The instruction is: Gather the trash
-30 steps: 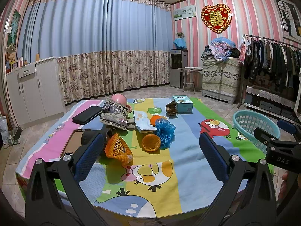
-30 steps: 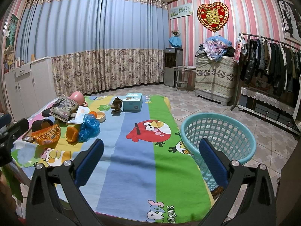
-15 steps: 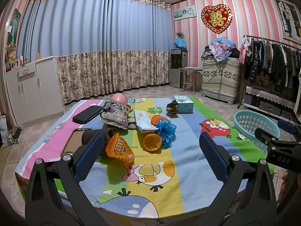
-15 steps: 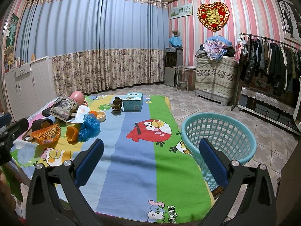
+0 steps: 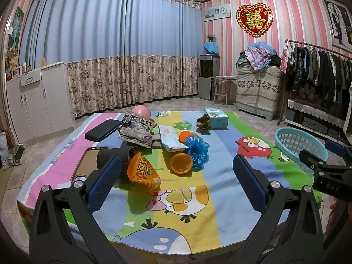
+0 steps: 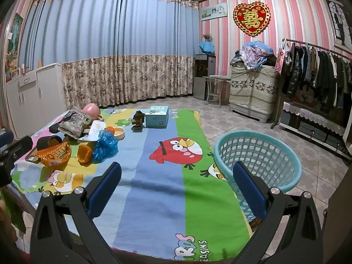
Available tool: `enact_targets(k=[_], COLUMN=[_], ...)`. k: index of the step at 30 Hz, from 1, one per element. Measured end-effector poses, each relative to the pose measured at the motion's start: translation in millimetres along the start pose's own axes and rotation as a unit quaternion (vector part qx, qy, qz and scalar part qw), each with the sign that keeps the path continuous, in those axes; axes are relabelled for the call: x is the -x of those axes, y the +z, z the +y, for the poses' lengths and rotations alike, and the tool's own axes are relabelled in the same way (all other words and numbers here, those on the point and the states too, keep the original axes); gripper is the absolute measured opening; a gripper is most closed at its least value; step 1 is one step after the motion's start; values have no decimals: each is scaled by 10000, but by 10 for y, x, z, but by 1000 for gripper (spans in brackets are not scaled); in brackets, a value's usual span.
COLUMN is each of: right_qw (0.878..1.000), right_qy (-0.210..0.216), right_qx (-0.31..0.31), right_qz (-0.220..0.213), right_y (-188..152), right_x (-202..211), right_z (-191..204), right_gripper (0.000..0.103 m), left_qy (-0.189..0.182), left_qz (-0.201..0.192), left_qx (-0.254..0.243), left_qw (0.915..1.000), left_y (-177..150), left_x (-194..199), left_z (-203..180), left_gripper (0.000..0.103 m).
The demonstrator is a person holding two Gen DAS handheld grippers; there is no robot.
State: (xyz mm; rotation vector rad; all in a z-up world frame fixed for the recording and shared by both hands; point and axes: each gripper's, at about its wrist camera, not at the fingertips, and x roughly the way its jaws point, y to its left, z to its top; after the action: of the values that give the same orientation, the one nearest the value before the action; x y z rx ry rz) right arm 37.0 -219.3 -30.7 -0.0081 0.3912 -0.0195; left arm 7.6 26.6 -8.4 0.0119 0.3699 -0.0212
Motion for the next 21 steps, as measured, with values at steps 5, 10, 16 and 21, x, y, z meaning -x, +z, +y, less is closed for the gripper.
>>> enact_targets(k=[5, 10, 16, 21], right_qw=[10000, 9997, 9990, 9976], right_qy=[-28, -141, -205, -148], right_qx=[-52, -135, -232, -360], right_qz=[66, 178, 307, 580], right_y=[14, -17, -35, -89], right_x=[-48, -112, -226, -339], right_z=[-3, -55, -115, -139], right_gripper=[99, 99, 99, 99], left_qy=[90, 278, 598, 675], left_qz=[155, 343, 624, 816], left_qx=[73, 253, 429, 542], left_qw=[9998, 9987, 9953, 9929], left_y=[-6, -27, -42, 29], left_x=[-103, -251, -515, -741], left_z=[154, 394, 729, 1046], left_gripper=[99, 99, 99, 99])
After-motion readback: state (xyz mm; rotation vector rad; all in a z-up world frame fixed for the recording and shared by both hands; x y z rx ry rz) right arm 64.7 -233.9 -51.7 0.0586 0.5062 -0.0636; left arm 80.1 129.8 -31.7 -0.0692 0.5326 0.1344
